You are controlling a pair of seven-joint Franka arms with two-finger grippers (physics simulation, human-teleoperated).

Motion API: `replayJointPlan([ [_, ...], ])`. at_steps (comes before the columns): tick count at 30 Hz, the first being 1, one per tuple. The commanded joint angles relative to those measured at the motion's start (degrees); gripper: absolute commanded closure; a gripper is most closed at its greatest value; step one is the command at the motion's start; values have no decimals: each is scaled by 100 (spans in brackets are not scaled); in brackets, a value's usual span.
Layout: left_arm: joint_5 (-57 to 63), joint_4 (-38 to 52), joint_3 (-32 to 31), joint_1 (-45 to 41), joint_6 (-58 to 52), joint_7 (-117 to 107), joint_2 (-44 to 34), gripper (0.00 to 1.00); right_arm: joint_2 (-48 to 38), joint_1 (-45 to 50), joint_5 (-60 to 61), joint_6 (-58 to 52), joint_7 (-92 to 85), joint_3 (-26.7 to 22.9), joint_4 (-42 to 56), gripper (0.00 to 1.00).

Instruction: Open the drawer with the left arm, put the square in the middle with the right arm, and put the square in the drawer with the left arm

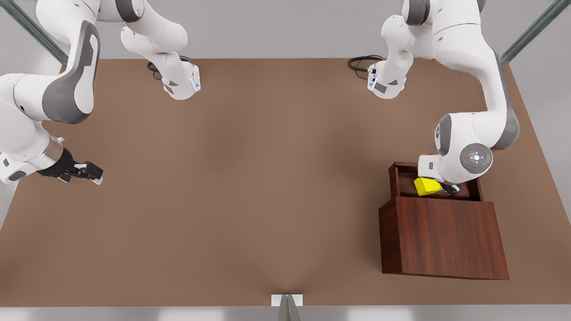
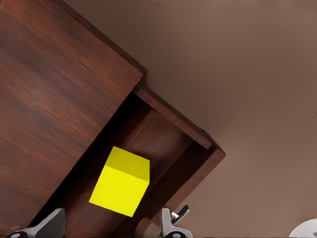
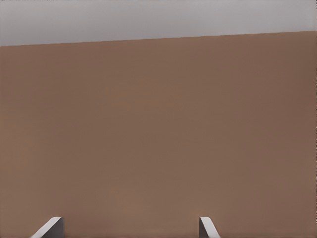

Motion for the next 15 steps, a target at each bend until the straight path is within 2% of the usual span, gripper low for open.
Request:
replayJointPlan([
  [1,-86,66,-3,1,-11,-392,23,0,0,6,0,2,0,0,0,0],
  [3,-447,487,-47,1,24,-2476,58,0,-8,-20,-44,-16,-9,0,0,0],
  [5,-447,822,-152,89,51,-3092,129,0,0,-20,-44,-25,-9,0,-9,0],
  [8,221,1006,-2427,1811,121,-3629,-65,0,-9,-29,-53,-33,-9,0,-9,0],
  [10,528,980,-3245,2506,121,-3752,-302,0,0,-29,-53,-42,-9,0,-9,0],
  [15,582,760,-3422,2673,130,-3796,-627,0,0,-29,-35,-42,0,0,-9,0],
])
